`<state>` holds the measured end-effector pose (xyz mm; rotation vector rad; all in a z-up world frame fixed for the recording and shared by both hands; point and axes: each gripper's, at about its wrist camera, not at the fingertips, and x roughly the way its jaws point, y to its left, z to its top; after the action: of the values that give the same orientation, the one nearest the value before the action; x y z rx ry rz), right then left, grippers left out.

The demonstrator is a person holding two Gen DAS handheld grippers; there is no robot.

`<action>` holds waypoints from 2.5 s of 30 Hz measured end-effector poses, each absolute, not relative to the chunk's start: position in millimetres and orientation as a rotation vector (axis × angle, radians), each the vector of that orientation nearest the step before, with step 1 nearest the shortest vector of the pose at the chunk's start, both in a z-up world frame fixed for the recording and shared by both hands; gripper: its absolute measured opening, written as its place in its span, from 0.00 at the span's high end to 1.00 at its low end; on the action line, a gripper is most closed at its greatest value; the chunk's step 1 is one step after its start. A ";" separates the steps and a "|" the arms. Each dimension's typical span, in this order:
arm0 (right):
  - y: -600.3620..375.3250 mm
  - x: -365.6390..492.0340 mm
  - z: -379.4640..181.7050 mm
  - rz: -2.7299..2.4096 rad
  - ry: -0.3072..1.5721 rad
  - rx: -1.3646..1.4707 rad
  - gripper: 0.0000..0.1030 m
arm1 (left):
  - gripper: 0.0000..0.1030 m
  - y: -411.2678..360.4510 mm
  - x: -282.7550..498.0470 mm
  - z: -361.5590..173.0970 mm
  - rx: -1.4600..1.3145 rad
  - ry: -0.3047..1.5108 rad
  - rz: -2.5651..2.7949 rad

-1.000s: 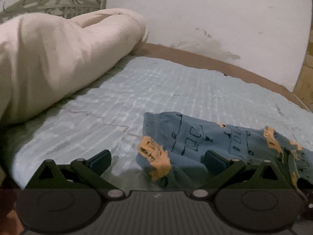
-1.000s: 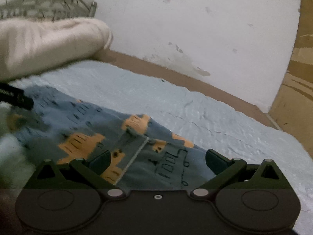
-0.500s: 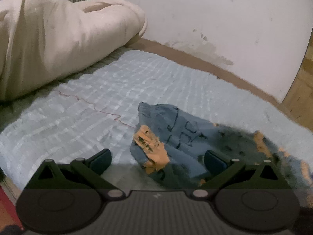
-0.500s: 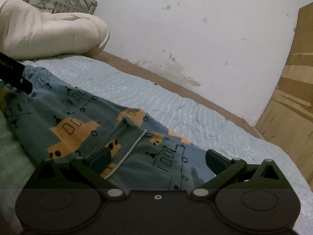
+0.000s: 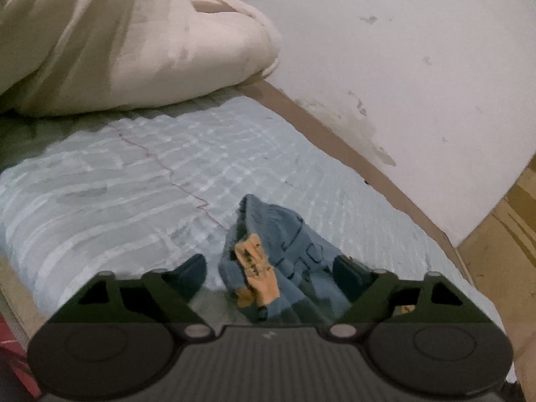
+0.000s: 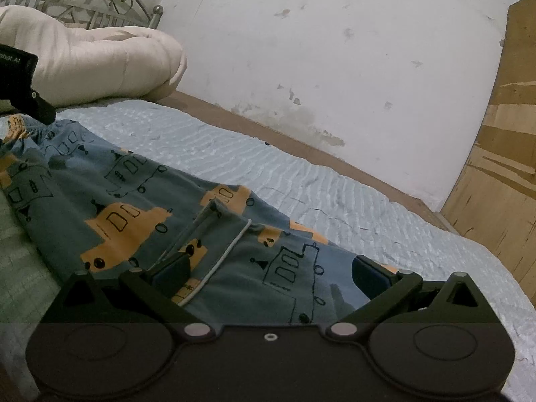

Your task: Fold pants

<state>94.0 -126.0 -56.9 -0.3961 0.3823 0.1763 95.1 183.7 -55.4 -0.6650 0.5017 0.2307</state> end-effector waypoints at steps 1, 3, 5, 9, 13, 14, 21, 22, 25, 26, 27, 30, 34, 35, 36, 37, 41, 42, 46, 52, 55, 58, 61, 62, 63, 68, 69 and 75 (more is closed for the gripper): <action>-126.0 93.9 -57.0 0.177 0.382 -0.395 0.01 | 0.26 184.8 94.3 -56.2 -0.673 0.498 0.238; -126.3 94.1 -57.1 0.177 0.382 -0.394 0.01 | 0.28 187.1 94.1 -57.0 -0.689 0.501 0.240; -126.3 94.1 -57.2 0.177 0.382 -0.392 0.01 | 0.28 188.2 95.7 -58.1 -0.691 0.506 0.238; -126.5 94.1 -56.9 0.178 0.383 -0.386 0.01 | 0.37 185.7 101.5 -59.8 -0.668 0.543 0.259; -126.1 94.4 -56.2 0.177 0.384 -0.387 0.01 | 0.67 181.4 107.0 -52.9 -0.634 0.575 0.293; -126.3 94.5 -56.2 0.178 0.384 -0.388 0.01 | 0.71 180.5 107.0 -51.8 -0.634 0.570 0.292; -128.5 95.3 -52.4 0.194 0.394 -0.387 0.01 | 0.81 171.1 104.8 -32.3 -0.592 0.519 0.280; -131.5 95.3 -47.8 0.214 0.395 -0.379 0.01 | 0.81 166.9 104.9 -24.0 -0.573 0.500 0.264; -143.7 89.9 -35.4 0.222 0.335 -0.325 0.01 | 0.81 148.9 109.0 1.7 -0.516 0.443 0.195; -149.4 87.0 -31.2 0.214 0.311 -0.313 0.01 | 0.81 139.2 111.6 11.7 -0.490 0.421 0.158; -153.5 85.7 -27.8 0.209 0.301 -0.310 0.01 | 0.81 130.4 113.0 19.1 -0.468 0.405 0.126; -170.0 80.0 -20.3 0.185 0.293 -0.330 0.01 | 0.81 94.2 120.7 42.1 -0.386 0.370 0.014; -200.7 66.5 -14.1 0.121 0.290 -0.358 0.01 | 0.81 38.1 132.4 60.2 -0.280 0.364 -0.147; -208.3 63.0 -13.7 0.103 0.295 -0.362 0.01 | 0.81 23.8 135.6 61.4 -0.254 0.372 -0.179; -217.6 59.1 -13.1 0.082 0.300 -0.366 0.01 | 0.81 8.5 138.9 60.7 -0.225 0.384 -0.208; -225.8 56.1 -13.1 0.064 0.305 -0.368 0.01 | 0.81 -5.9 141.5 59.2 -0.197 0.395 -0.232; -261.1 45.4 -12.4 -0.010 0.334 -0.376 0.01 | 0.81 -60.2 152.3 39.0 -0.107 0.461 -0.328; -268.7 43.6 -12.7 -0.027 0.338 -0.376 0.01 | 0.81 -70.7 153.7 34.4 -0.088 0.480 -0.344; -292.7 38.7 -16.6 -0.077 0.360 -0.368 0.01 | 0.80 -107.2 157.2 9.9 0.017 0.543 -0.406; -316.4 39.5 -25.4 -0.126 0.402 -0.342 0.01 | 0.43 -121.7 149.0 -8.5 0.045 0.612 -0.456; -320.9 42.8 -25.7 -0.118 0.417 -0.312 0.01 | 0.35 -113.2 138.4 -9.4 0.067 0.602 -0.447; -325.2 50.2 -23.8 -0.073 0.425 -0.261 0.01 | 0.30 -105.1 130.6 -10.8 0.105 0.612 -0.431; -326.2 57.6 -18.0 -0.010 0.432 -0.174 0.01 | 0.30 -101.1 121.2 -16.7 0.158 0.622 -0.410; -327.3 61.3 -15.5 0.031 0.439 -0.125 0.01 | 0.35 -100.3 117.8 -20.0 0.179 0.624 -0.410; -328.5 65.8 -12.9 0.079 0.448 -0.069 0.01 | 0.39 -99.6 113.9 -21.7 0.195 0.630 -0.414; -326.2 97.3 -4.9 0.391 0.545 0.164 0.01 | 0.68 -100.7 103.0 -25.6 0.246 0.631 -0.430; -323.6 106.8 -4.7 0.447 0.565 0.199 0.01 | 0.71 -101.7 104.0 -25.2 0.250 0.632 -0.429; -313.2 163.6 -14.1 0.477 0.673 0.281 0.26 | 0.92 -105.9 107.6 -21.4 0.236 0.642 -0.467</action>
<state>163.6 -313.2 -14.1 0.2807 0.6734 0.4768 107.6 -105.9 -21.4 0.2356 0.6417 -0.4669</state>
